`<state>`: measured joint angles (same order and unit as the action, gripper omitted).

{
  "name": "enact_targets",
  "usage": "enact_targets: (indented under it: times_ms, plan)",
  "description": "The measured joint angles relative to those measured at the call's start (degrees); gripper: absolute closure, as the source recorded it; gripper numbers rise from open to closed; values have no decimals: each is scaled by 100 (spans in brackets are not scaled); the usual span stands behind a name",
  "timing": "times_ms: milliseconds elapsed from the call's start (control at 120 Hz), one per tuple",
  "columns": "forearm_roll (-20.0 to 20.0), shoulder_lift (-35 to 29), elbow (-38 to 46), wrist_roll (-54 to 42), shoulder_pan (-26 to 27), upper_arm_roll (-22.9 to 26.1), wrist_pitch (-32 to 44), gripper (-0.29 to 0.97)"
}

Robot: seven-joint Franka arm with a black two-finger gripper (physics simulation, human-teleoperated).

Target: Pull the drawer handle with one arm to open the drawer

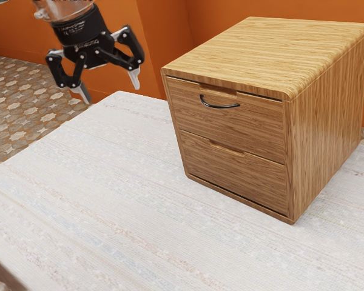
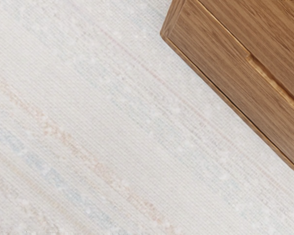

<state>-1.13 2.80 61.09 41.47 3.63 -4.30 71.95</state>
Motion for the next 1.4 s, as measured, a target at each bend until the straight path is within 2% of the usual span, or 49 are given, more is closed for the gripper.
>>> enact_targets:
  times_ms: [250, 575, 1033, 1400]
  plan:
    - [13, 351, 58, 1598, 14, 36, 124, 0]
    - [0, 363, 571, 2900, 125, 153, 1218, 0]
    - [27, 502, 938, 3876, 254, 166, 2151, 0]
    - [33, 698, 1022, 4279, 342, 159, 2519, 0]
